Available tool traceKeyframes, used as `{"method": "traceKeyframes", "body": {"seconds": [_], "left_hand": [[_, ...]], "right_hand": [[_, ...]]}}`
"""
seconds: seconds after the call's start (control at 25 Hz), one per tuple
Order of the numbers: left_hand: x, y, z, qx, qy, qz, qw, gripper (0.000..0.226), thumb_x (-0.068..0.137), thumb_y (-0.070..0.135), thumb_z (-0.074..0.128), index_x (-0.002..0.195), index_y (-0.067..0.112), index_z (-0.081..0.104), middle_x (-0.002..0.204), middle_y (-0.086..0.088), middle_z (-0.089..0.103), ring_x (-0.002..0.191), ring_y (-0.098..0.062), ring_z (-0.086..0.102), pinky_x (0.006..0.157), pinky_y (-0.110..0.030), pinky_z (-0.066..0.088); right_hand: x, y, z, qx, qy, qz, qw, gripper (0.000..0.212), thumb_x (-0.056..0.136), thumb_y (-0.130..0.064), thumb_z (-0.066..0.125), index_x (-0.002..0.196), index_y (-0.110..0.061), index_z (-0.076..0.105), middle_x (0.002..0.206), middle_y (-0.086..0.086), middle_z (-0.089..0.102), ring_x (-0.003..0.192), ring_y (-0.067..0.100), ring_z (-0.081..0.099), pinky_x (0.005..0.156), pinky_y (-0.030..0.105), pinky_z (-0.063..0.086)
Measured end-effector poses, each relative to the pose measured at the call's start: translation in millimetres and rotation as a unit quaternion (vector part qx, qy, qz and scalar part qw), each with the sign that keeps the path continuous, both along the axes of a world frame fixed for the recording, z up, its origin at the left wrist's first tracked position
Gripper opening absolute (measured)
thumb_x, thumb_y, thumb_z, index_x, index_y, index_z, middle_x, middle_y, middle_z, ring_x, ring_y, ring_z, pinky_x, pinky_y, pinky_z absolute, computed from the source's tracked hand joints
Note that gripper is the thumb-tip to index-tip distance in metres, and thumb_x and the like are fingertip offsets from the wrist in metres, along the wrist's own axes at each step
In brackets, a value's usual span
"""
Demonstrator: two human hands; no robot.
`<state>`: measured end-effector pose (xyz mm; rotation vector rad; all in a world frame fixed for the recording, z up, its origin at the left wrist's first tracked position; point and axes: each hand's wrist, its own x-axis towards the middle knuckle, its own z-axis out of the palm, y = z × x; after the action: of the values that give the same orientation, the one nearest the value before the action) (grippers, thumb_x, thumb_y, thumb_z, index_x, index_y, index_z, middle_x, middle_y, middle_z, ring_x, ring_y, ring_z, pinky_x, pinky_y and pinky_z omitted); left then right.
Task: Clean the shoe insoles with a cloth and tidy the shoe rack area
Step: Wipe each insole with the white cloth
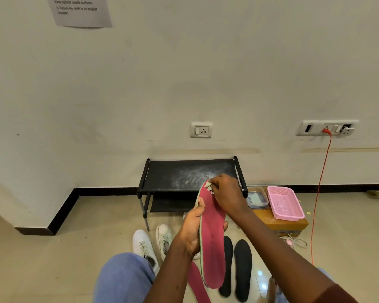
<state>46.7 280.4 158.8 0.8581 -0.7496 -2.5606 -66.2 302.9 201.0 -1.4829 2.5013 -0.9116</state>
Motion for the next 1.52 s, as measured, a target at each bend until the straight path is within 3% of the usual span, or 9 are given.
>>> {"method": "traceKeyframes", "body": {"seconds": [0.12,0.2,0.28,0.52,0.68,0.88,1.12,1.32,1.52], "left_hand": [[-2,-3,0,0.022,0.016,0.035,0.999,0.045,0.1,0.04,0.035,0.11,0.005,0.061,0.085,-0.017,0.072,0.071,-0.028,0.071,0.057,-0.036,0.059],[-2,-3,0,0.038,0.033,0.034,0.998,0.048,0.1,0.041,0.033,0.103,0.002,0.062,0.077,-0.017,0.071,0.067,-0.027,0.071,0.055,-0.034,0.058],[-2,-2,-2,0.041,0.026,0.028,0.998,0.053,0.1,0.043,0.032,0.103,0.0,0.062,0.077,-0.018,0.071,0.067,-0.029,0.071,0.055,-0.035,0.058],[-5,3,2,0.032,0.028,0.038,0.998,0.048,0.099,0.041,0.035,0.11,0.003,0.061,0.083,-0.017,0.071,0.072,-0.028,0.071,0.061,-0.036,0.059],[-1,1,3,0.032,0.008,0.029,0.999,0.055,0.095,0.048,0.039,0.114,0.0,0.06,0.09,-0.021,0.07,0.072,-0.032,0.068,0.063,-0.038,0.059],[-1,-5,-2,0.038,0.026,0.055,0.997,0.054,0.096,0.046,0.037,0.116,0.002,0.06,0.096,-0.02,0.07,0.081,-0.032,0.069,0.071,-0.04,0.058],[-4,-10,-9,0.038,0.03,0.041,0.998,0.055,0.096,0.049,0.032,0.104,0.004,0.062,0.078,-0.013,0.071,0.07,-0.025,0.07,0.068,-0.038,0.058],[-4,-2,-3,0.028,0.028,0.043,0.998,0.052,0.098,0.045,0.033,0.105,0.003,0.063,0.085,-0.016,0.072,0.073,-0.027,0.071,0.066,-0.036,0.058],[4,1,2,0.001,-0.019,0.044,0.999,0.052,0.098,0.045,0.036,0.098,0.001,0.064,0.081,-0.017,0.072,0.067,-0.027,0.071,0.067,-0.036,0.057]], "right_hand": [[16,9,-8,0.02,-0.019,0.044,0.999,0.022,0.091,-0.006,0.052,0.102,-0.007,0.071,0.099,0.012,0.07,0.089,0.022,0.065,0.072,0.014,0.042],[24,18,-17,0.057,-0.022,0.069,0.996,0.021,0.09,-0.008,0.052,0.094,-0.008,0.072,0.089,0.013,0.07,0.082,0.025,0.065,0.075,0.03,0.051],[23,23,-25,0.074,-0.037,0.074,0.994,0.02,0.088,-0.007,0.052,0.086,-0.004,0.072,0.08,0.015,0.068,0.074,0.025,0.064,0.072,0.039,0.051],[16,16,-17,0.014,-0.008,0.011,1.0,0.02,0.091,-0.009,0.052,0.099,-0.006,0.071,0.095,0.011,0.068,0.083,0.019,0.063,0.072,0.02,0.046],[-3,-4,-12,0.002,0.0,-0.039,0.999,0.021,0.091,-0.005,0.051,0.1,-0.002,0.07,0.097,0.016,0.068,0.085,0.024,0.063,0.068,0.024,0.045],[-1,-5,-13,0.023,-0.029,-0.025,0.999,0.022,0.091,-0.004,0.051,0.104,-0.002,0.069,0.098,0.016,0.07,0.087,0.025,0.065,0.078,0.032,0.053],[18,15,-27,0.12,-0.057,-0.001,0.991,0.018,0.087,-0.007,0.053,0.084,0.001,0.068,0.082,0.015,0.066,0.074,0.026,0.064,0.067,0.034,0.053],[13,10,-25,0.05,-0.054,-0.055,0.996,0.019,0.09,-0.008,0.053,0.095,0.0,0.07,0.093,0.014,0.069,0.082,0.022,0.065,0.073,0.03,0.053],[-1,-9,-18,0.003,-0.02,-0.078,0.997,0.02,0.09,-0.002,0.052,0.089,0.002,0.071,0.088,0.018,0.07,0.078,0.024,0.066,0.069,0.034,0.053]]}}
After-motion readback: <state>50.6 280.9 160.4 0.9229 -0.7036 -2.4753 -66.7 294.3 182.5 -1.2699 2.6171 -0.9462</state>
